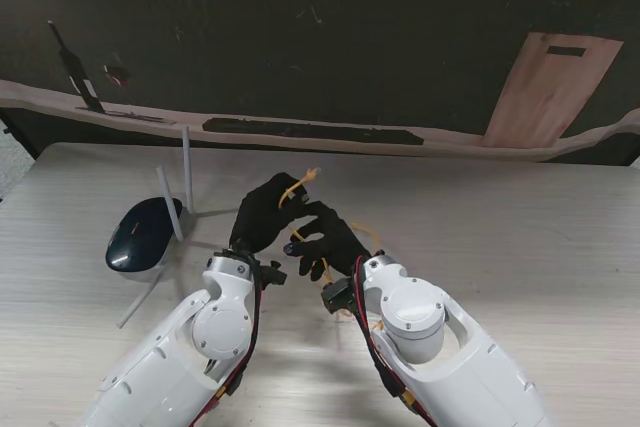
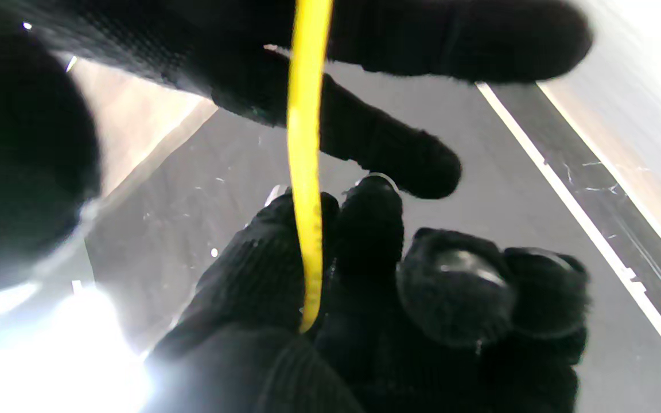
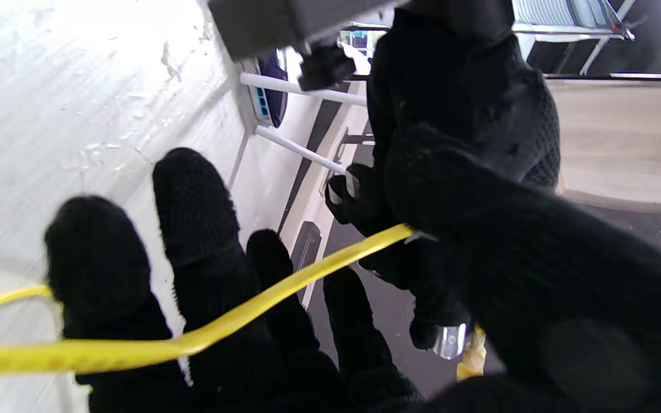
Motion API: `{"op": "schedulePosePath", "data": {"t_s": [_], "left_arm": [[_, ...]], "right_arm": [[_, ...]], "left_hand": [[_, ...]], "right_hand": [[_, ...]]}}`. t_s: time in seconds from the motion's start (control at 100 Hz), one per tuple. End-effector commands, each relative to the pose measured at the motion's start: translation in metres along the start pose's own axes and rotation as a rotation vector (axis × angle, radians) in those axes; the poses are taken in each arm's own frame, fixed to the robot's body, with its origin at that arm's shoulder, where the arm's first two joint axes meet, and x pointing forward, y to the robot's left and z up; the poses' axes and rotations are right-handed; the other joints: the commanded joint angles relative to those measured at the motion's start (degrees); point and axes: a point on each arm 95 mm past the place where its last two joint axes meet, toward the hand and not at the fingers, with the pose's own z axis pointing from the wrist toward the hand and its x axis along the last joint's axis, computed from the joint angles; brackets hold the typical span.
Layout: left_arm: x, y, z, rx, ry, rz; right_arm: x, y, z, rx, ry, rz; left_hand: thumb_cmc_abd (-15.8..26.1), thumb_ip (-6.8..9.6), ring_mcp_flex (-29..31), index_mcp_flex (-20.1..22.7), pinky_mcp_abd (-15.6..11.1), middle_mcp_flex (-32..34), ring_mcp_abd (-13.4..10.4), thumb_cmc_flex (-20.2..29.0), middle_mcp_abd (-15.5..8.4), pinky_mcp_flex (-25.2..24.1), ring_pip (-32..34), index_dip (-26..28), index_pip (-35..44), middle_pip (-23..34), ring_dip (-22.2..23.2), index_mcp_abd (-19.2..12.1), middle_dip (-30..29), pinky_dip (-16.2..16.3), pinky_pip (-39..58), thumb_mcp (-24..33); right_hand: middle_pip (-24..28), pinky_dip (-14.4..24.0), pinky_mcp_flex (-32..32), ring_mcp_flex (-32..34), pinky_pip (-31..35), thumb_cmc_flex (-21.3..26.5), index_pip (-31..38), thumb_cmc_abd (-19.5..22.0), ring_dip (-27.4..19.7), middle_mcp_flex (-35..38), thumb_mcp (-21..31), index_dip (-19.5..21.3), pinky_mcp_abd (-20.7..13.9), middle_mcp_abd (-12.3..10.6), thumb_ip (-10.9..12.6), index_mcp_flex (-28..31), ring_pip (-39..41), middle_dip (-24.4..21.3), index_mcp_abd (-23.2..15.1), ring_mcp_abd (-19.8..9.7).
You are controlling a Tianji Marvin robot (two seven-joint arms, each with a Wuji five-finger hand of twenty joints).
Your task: Untangle the Ethernet cable and plug it into the router
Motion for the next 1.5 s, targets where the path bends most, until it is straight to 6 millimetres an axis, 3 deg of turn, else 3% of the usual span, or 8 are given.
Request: {"op": "schedulePosePath", "data": {"t_s": [0.0, 0.15, 0.25, 0.41, 0.56, 0.98, 1.26, 1.49], "left_arm": [[0.001, 0.003, 0.001, -0.002, -0.013, -0.005], [0.0, 0.003, 0.001, 0.009, -0.028, -0.003], [0.0, 0.004, 0.001, 0.006, -0.037, -0.003], [-0.003, 0.0, -0.001, -0.04, -0.045, 0.013], [-0.009, -0.012, -0.006, -0.096, -0.031, -0.021], [-0.016, -0.04, -0.011, -0.031, 0.017, -0.187], [-0.014, -0.037, -0.012, -0.149, 0.039, -0.251], [-0.013, -0.024, -0.014, -0.212, -0.011, -0.346]], "right_arm": [[0.001, -0.004, -0.004, 0.039, -0.001, -0.021], [0.001, 0.001, -0.006, 0.095, -0.019, -0.08], [0.002, 0.004, -0.007, 0.116, -0.025, -0.088], [0.003, 0.014, -0.009, 0.133, -0.033, -0.08], [0.006, 0.029, -0.012, 0.176, -0.045, -0.06], [0.009, 0.057, -0.013, 0.345, -0.087, 0.011], [0.01, 0.064, -0.011, 0.484, -0.115, 0.079], [0.008, 0.066, -0.011, 0.529, -0.145, 0.102]], "left_hand": [[0.88, -0.15, 1.42, -1.97, -0.5, -0.79, 5.68, 1.78, -0.83, -1.55, -1.56, 0.01, -0.04, -0.39, -0.89, 0.69, -0.53, 2.58, 1.84, -0.13], [-2.69, -0.69, 0.12, -2.18, -0.26, -1.52, 6.37, -1.5, -0.36, -3.51, -4.96, -0.21, -1.82, -2.01, -1.03, 1.21, -2.28, 3.9, -0.91, 7.07], [-5.61, -1.3, -1.51, -2.68, -0.39, -2.39, 6.73, -4.61, -0.16, -5.48, -6.88, -0.8, -3.98, -3.17, -1.02, 1.71, -3.02, 4.28, -2.68, 12.79], [-7.78, 1.04, -13.79, -6.11, -1.46, -11.55, 8.65, -29.94, 0.95, -17.76, -15.59, -0.17, -19.37, -12.26, 1.38, 3.29, -5.67, 5.4, -12.41, 29.48], [-0.63, 1.54, -34.51, -10.8, -2.01, -25.38, 12.09, -35.8, 3.98, -36.99, -31.31, -5.0, -29.82, -26.13, 4.16, 1.63, -9.95, 1.8, -24.92, 14.19], [7.69, -0.3, -53.84, 6.43, -6.55, -34.6, 3.85, -31.45, 2.62, -50.35, -57.06, -5.59, -30.2, -39.72, -4.33, -10.24, -16.64, -6.52, -44.28, 9.39], [7.99, -1.52, -51.74, 10.0, -8.24, -25.76, -1.27, -21.91, -0.69, -50.34, -63.12, -6.55, -30.62, -41.77, -10.14, -7.73, -19.88, -7.74, -53.82, 6.61], [8.27, -0.55, -47.19, 11.06, -6.7, -17.73, -0.26, -21.42, 0.85, -47.68, -61.34, -6.95, -31.75, -41.2, -11.27, -3.17, -19.79, -7.75, -51.97, 7.43]], "right_hand": [[2.42, 1.9, 7.99, 6.87, 11.14, 1.86, 0.28, 2.03, 1.47, 5.99, 1.87, 1.47, -3.66, 1.92, 1.33, 6.13, 9.3, 1.35, 1.43, -2.2], [6.07, 6.62, 18.89, 11.72, 34.28, 3.68, -2.84, 13.41, 8.11, 27.14, 0.4, 2.36, -24.03, 3.62, 2.46, 27.14, 34.33, 1.82, 3.65, -11.04], [12.1, 17.9, 20.35, 11.89, 34.79, 9.54, 10.41, 16.88, 13.9, 34.36, -5.91, -9.22, -30.09, 2.65, -4.86, 29.28, 40.23, 2.71, -1.11, -14.12], [19.28, 22.58, 20.79, 11.85, 34.81, 11.65, 16.23, 22.18, 15.87, 37.7, -10.81, -8.78, -30.89, 2.83, -4.62, 29.89, 41.78, 5.25, -6.19, -13.21], [21.01, 23.7, 20.82, 11.82, 34.81, 11.54, 17.09, 23.57, 16.54, 38.29, -12.72, -8.34, -30.6, 3.7, -4.43, 30.38, 41.88, 6.21, -6.85, -12.51], [21.35, 23.53, 20.47, 11.74, 34.81, 2.0, 20.03, 30.27, 17.23, 39.07, -17.55, 11.78, -27.4, 6.36, -4.46, 36.28, 41.45, 7.22, -9.41, -10.15], [21.82, 22.51, 20.22, 11.64, 34.81, -2.96, 17.81, 35.38, 16.37, 39.89, -18.34, 26.14, -25.51, 5.61, -0.84, 42.02, 41.21, 7.75, -8.82, -8.83], [21.55, 21.7, 20.03, 11.63, 34.81, -2.47, 17.16, 35.9, 16.04, 39.6, -19.2, 26.94, -24.81, 5.91, -0.77, 41.81, 40.91, 7.74, -8.7, -8.46]]}}
